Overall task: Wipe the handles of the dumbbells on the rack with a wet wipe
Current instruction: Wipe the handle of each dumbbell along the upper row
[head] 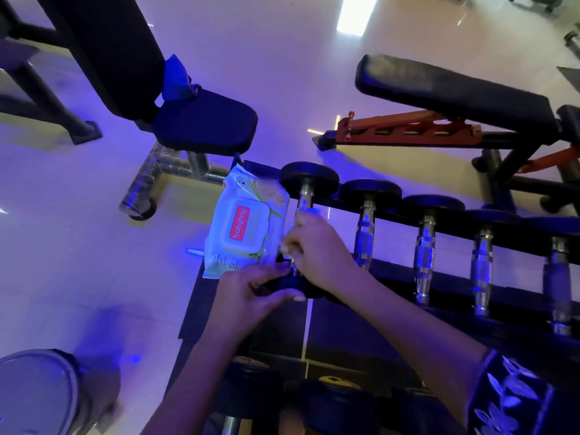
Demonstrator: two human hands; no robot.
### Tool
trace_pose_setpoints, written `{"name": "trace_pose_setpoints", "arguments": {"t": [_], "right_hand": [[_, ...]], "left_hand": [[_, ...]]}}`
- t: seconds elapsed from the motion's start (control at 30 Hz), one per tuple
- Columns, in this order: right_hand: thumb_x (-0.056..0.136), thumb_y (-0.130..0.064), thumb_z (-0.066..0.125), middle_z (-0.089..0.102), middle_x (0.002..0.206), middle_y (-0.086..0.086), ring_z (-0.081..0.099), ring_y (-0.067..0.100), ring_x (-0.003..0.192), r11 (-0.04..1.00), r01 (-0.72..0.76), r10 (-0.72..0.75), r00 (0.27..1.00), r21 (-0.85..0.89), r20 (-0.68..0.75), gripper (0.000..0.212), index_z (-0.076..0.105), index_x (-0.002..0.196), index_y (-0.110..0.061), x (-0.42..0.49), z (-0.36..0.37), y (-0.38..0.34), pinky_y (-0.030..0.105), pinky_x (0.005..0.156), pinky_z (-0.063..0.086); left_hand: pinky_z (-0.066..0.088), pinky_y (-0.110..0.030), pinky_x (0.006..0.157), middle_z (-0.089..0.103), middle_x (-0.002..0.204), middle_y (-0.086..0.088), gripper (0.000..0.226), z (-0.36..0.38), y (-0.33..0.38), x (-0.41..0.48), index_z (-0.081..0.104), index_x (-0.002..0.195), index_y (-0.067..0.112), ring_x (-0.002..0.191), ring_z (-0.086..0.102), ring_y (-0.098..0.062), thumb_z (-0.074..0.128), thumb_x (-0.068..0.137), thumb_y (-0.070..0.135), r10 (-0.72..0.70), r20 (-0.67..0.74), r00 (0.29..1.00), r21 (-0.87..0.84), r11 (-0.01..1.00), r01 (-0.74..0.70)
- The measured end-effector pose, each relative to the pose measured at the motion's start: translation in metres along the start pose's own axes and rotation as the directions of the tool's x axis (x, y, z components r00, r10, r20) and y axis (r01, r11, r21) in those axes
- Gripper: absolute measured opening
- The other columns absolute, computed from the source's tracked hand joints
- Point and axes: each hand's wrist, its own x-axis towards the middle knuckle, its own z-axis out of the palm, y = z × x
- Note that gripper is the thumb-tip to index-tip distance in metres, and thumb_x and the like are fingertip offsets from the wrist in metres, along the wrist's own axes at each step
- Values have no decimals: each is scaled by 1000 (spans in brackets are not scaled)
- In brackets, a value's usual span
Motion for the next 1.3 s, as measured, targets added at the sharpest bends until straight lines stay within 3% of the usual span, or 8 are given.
{"name": "trace_pose_setpoints", "arguments": {"t": [0.1,0.23,0.47,0.67,0.87,1.07,1.23,1.3], "right_hand": [[83,-7,65,47,93,8,50,22,87,996,-30,28,1000,83,14,15,76,93,-10,-5,-12,9,31,75,44],[73,7,65,52,86,10,53,24,80,997,-57,63,987,50,-146,23,77,86,-7,26,-23,14,22,66,34],[79,-5,63,61,90,4,58,23,85,999,-22,21,999,41,44,25,67,102,-14,-28,-15,1,27,69,44],[73,4,67,44,74,7,51,28,76,998,-23,9,978,-65,-209,6,68,67,1,36,-37,22,26,59,33],[77,-1,55,39,77,5,48,28,78,986,159,-152,981,-56,125,10,64,72,-2,-27,-9,-5,34,58,35],[75,2,53,51,76,12,47,26,65,992,-82,68,986,-91,-154,15,67,72,-4,39,-29,13,28,57,35],[75,-3,58,55,74,7,55,27,71,997,70,-67,992,-23,109,17,73,78,-9,-15,-14,3,32,62,43],[75,-4,61,61,75,10,59,30,71,999,33,-32,998,-22,57,16,75,81,-10,-3,-21,8,31,63,45]], "left_hand": [[50,-10,74,70,92,32,50,0,-6,3,79,95,19,81,66,10,89,56,48,15,13,1000,-26,1000,-15],[50,-10,80,74,97,16,50,-1,-11,4,79,95,17,92,69,4,90,55,45,18,32,999,-55,998,-16],[53,-15,79,75,94,17,50,0,-13,3,79,94,19,88,70,1,84,57,53,19,8,1000,-94,995,-18],[54,-16,78,74,94,18,43,2,-14,4,77,93,28,89,70,0,84,57,51,30,-1,1000,-115,993,-29],[44,-4,66,73,88,21,44,0,-9,5,76,92,27,69,62,13,82,56,52,40,19,999,-100,994,-38],[48,-8,72,75,90,18,47,0,-16,5,77,91,30,82,69,4,81,56,61,21,24,1000,-114,993,-18],[51,-13,76,74,90,20,45,2,-14,4,77,92,29,85,70,1,83,55,55,3,18,1000,-144,990,-1],[52,-14,76,75,92,19,45,2,-14,4,77,92,31,85,70,0,83,55,57,-7,17,1000,-155,988,9]]}}
